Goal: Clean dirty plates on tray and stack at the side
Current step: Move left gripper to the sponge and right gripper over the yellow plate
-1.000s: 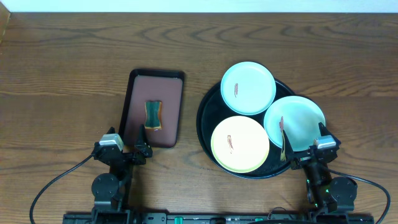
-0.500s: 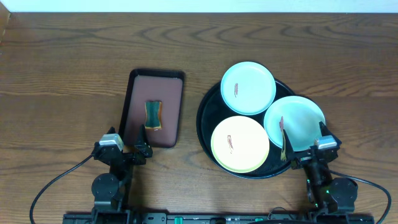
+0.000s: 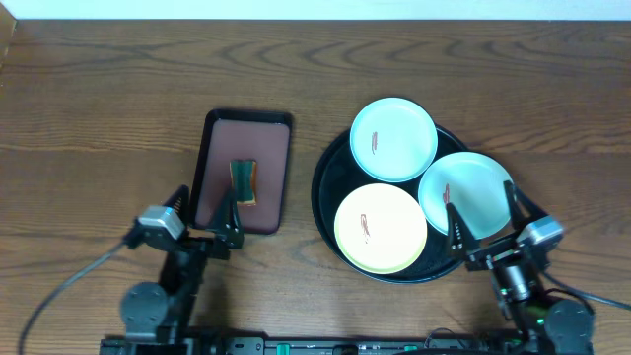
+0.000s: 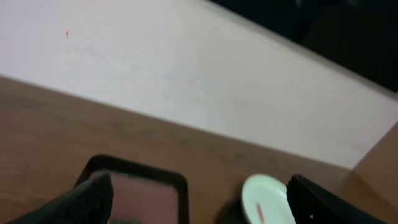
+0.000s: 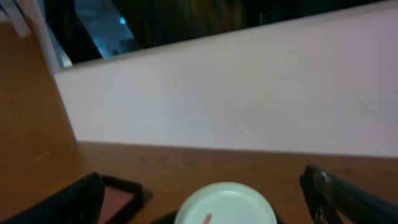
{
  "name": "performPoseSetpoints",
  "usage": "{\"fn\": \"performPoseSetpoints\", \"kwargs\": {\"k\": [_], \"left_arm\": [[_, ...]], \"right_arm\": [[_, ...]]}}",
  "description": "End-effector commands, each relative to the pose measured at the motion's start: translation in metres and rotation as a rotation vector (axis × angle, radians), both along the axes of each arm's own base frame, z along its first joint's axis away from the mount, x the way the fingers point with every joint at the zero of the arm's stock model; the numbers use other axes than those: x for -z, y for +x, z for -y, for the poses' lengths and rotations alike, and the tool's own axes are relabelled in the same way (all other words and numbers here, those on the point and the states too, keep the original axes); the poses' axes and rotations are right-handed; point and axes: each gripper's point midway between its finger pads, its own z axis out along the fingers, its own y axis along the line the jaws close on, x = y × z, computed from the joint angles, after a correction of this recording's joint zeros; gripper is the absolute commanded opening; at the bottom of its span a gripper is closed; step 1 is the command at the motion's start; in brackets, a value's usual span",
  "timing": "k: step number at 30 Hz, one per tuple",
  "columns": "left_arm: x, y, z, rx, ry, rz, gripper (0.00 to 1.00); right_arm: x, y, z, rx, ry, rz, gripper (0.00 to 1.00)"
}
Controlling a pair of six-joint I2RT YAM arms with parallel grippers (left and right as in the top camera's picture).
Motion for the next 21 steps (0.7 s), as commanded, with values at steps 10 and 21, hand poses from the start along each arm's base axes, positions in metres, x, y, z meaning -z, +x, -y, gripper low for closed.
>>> {"fn": "performPoseSetpoints", "kwargs": {"k": [10, 21], "left_arm": [[-0.034, 0.042, 0.007, 0.057, 0.094, -0.656, 0.90], [0.055, 0.072, 0.014, 0.117, 0.117, -1.038, 0.88]], "right_arm": [[-0.059, 0.065, -0.031, -0.199, -0.018, -0.611, 0.99], [-0.013, 0.115, -0.063, -0.424, 0.082, -0.913, 0.99]]}}
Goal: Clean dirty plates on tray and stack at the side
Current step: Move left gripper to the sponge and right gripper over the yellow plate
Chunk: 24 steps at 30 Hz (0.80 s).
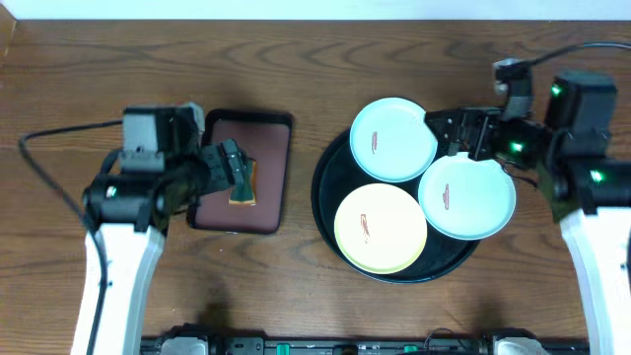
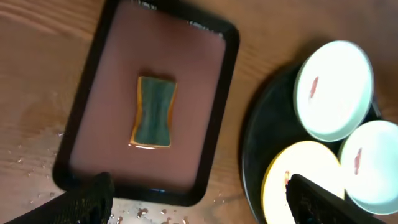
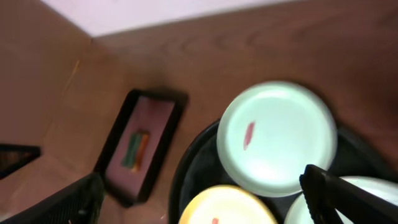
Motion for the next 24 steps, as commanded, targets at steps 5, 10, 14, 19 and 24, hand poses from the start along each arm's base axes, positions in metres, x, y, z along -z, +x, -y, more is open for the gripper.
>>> {"fn": "performPoseSetpoints", "kwargs": {"k": [5, 10, 14, 19, 24], "left_arm": [[0.076, 0.022, -0.008, 0.008, 0.086, -0.240, 0.80], [0.139, 0.043, -0.005, 0.021, 0.107, -0.357, 0.70], [0.178, 0.057, -0.001, 0.035, 0.111, -0.393, 0.47], [0.205, 0.064, -0.001, 0.127, 0.156, -0.395, 0.25], [0.223, 0.061, -0.001, 0.164, 0.166, -0.430, 0.08]], "right_arm": [[0.019, -0.011, -0.037, -0.174, 0.120, -0.132, 0.95], [0.037, -0.027, -0.056, -0.252, 0.025, -0.158, 0.82], [0.046, -0.036, -0.074, -0.286, -0.051, -0.161, 0.80], [0.051, -0.043, -0.087, -0.315, -0.105, -0.154, 0.79], [0.052, -0.047, -0.096, -0.337, -0.116, -0.144, 0.80]]}}
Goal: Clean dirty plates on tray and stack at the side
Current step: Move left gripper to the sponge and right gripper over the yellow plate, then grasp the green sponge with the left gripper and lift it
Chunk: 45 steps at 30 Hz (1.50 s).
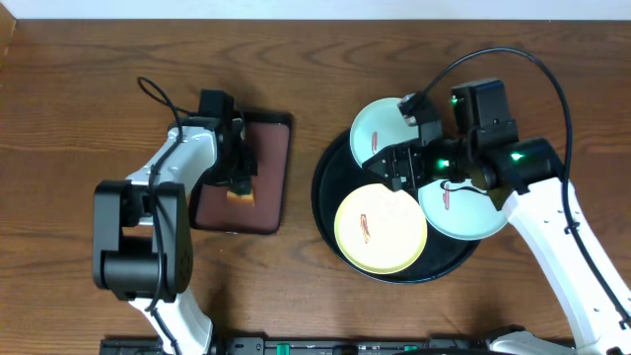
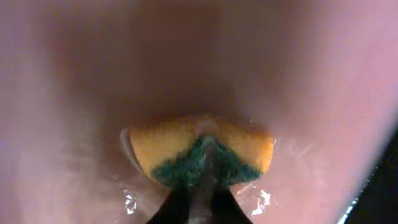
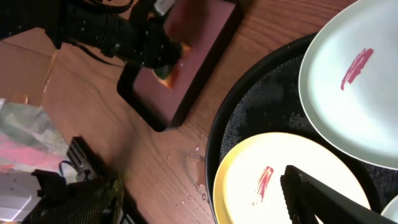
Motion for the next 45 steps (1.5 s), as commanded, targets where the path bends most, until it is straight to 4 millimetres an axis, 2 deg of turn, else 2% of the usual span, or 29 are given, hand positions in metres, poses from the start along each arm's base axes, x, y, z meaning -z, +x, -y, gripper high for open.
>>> {"fn": "performPoseSetpoints", "kwargs": {"k": [1, 3, 4, 5, 8, 9, 11, 13, 17, 21, 25, 28, 30, 31, 32, 33, 36, 41, 43, 45], "left_arm": [[0.008, -0.001, -0.001, 0.044, 0.019, -0.024, 0.07], [-0.005, 0.001, -0.001, 0.044, 0.019, -0.012, 0.07], [-0.017, 0.002, -0.001, 0.044, 0.018, 0.005, 0.15], [-0.032, 0.004, -0.001, 0.044, 0.017, 0.033, 0.40], [-0.055, 0.004, -0.001, 0.043, 0.015, 0.080, 0.54], [-0.063, 0.001, -0.001, 0.044, 0.014, 0.090, 0.56], [-0.067, -0.006, -0.001, 0.043, 0.015, 0.074, 0.56], [-0.059, -0.020, -0.002, 0.044, 0.018, 0.014, 0.55], [-0.030, -0.038, -0.004, 0.044, 0.021, -0.057, 0.48], [-0.005, -0.043, -0.004, 0.037, 0.018, -0.069, 0.41], [-0.002, -0.044, -0.003, 0.033, 0.017, -0.072, 0.08], [-0.005, -0.047, -0.004, 0.034, 0.018, -0.082, 0.07], [-0.015, -0.046, -0.004, 0.034, 0.018, -0.089, 0.07], [-0.029, -0.041, -0.003, 0.034, 0.018, -0.076, 0.08], [-0.037, -0.037, -0.003, 0.033, 0.017, -0.065, 0.27], [-0.044, -0.034, -0.003, 0.034, 0.016, -0.051, 0.39], [-0.058, -0.029, -0.002, 0.033, 0.014, -0.014, 0.49], [-0.043, -0.034, -0.003, 0.033, 0.016, -0.037, 0.47], [-0.034, -0.038, -0.003, 0.014, 0.015, -0.058, 0.35], [-0.024, -0.044, -0.003, -0.007, 0.015, -0.091, 0.28]], "right_arm": [[-0.004, 0.001, -0.003, -0.015, -0.018, 0.035, 0.80], [-0.004, 0.001, -0.003, -0.015, -0.018, 0.035, 0.80], [-0.004, 0.001, -0.003, -0.015, -0.018, 0.035, 0.80], [-0.005, 0.002, -0.003, -0.015, -0.018, 0.036, 0.79], [-0.005, 0.002, -0.003, -0.014, -0.018, 0.036, 0.80], [-0.004, 0.001, -0.003, -0.014, -0.018, 0.035, 0.80], [-0.004, 0.001, -0.003, -0.014, -0.018, 0.035, 0.80], [-0.005, 0.002, -0.003, -0.014, -0.018, 0.036, 0.80], [-0.005, 0.002, -0.003, -0.014, -0.019, 0.036, 0.80], [-0.004, 0.002, -0.003, -0.012, -0.021, 0.037, 0.81], [-0.004, 0.004, -0.002, -0.008, -0.024, 0.044, 0.82], [-0.004, 0.004, -0.002, -0.008, -0.024, 0.044, 0.82], [-0.005, 0.004, -0.002, -0.008, -0.025, 0.045, 0.82], [-0.004, 0.005, -0.001, -0.003, -0.030, 0.050, 0.83], [-0.004, 0.006, -0.001, -0.001, -0.031, 0.052, 0.83], [-0.005, 0.006, -0.001, -0.002, -0.031, 0.054, 0.83], [-0.005, 0.006, -0.001, -0.002, -0.031, 0.054, 0.83], [0.001, 0.007, 0.005, 0.021, -0.069, 0.045, 0.84], [0.006, 0.006, 0.010, 0.046, -0.101, 0.027, 0.84], [0.013, 0.004, 0.019, 0.084, -0.143, -0.003, 0.84]]}}
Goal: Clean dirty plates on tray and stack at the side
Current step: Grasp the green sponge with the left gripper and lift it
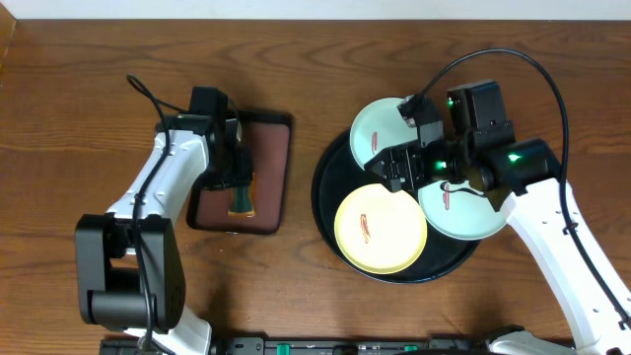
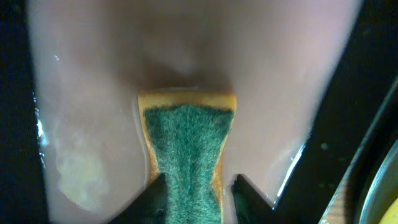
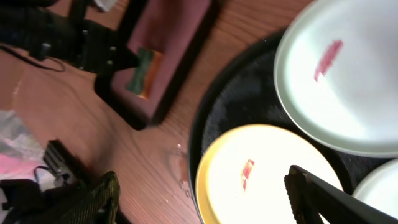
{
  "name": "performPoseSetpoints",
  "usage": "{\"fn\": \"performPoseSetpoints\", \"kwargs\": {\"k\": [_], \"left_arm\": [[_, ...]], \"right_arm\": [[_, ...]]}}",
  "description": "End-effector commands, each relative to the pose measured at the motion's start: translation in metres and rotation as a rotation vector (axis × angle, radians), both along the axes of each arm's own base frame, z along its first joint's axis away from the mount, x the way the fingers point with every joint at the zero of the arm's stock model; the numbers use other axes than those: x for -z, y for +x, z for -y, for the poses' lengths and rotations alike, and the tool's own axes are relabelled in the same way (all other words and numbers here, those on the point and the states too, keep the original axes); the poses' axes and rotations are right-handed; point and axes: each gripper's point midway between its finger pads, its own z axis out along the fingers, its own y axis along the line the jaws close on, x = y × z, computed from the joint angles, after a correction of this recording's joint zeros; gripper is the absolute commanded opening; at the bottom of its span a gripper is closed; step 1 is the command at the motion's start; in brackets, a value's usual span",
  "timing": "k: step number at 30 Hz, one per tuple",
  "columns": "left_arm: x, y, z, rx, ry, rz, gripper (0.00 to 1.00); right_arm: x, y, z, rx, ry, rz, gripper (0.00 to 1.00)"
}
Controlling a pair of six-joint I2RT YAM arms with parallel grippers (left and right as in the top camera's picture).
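A green-topped yellow sponge (image 2: pixel 186 149) lies flat in the wet brown tray (image 1: pixel 271 168). My left gripper (image 2: pixel 198 199) stands open astride it, with a small gap at the right finger. On the round black tray (image 1: pixel 330 197) sit a yellow plate (image 3: pixel 267 180), a pale far plate (image 3: pixel 348 81) and a third pale plate (image 1: pixel 473 212), each with a red smear. My right gripper (image 3: pixel 205 199) hangs open above the yellow plate's far edge, holding nothing. In the overhead view the right arm hides part of the far plate.
Water drops (image 3: pixel 180 168) lie on the wooden table (image 1: pixel 99 79) between the two trays. Each arm's black cable (image 1: pixel 493 59) loops over the table's far part. The small tray has a raised black rim (image 2: pixel 18 124).
My left gripper was pinched shut on the sponge, folding it; now its fingers are apart and the sponge lies flat, seen from farther off. The right gripper shifted slightly, still open.
Both arms were folded at the near edge with grippers open. Then the left was above the small tray and the right beside the far plate. Then the left was shut on the sponge, the right open over the plates. Now the left is open again.
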Motion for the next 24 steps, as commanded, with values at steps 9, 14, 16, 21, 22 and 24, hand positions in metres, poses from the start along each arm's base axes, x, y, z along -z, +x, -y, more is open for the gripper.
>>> {"fn": "performPoseSetpoints", "kwargs": {"k": [9, 14, 16, 21, 22, 24], "left_arm": [[0.042, -0.026, -0.001, -0.023, 0.013, -0.086, 0.21], [0.045, -0.027, 0.010, 0.014, 0.014, -0.077, 0.07], [0.040, -0.024, 0.015, 0.031, 0.013, -0.068, 0.07], [0.011, -0.010, 0.017, 0.030, 0.013, -0.025, 0.42], [0.005, -0.008, 0.017, 0.030, 0.011, -0.013, 0.47], [-0.004, -0.005, 0.017, 0.030, 0.008, 0.012, 0.52]], "right_arm": [[0.015, -0.005, 0.020, 0.074, -0.127, -0.049, 0.84], [0.020, -0.008, 0.020, 0.079, -0.130, -0.065, 0.84], [0.021, -0.009, 0.021, 0.079, -0.133, -0.073, 0.84], [0.021, -0.009, 0.021, 0.078, -0.132, -0.072, 0.84], [0.021, -0.009, 0.021, 0.078, -0.132, -0.072, 0.84], [0.021, -0.009, 0.021, 0.078, -0.133, -0.072, 0.84]]}}
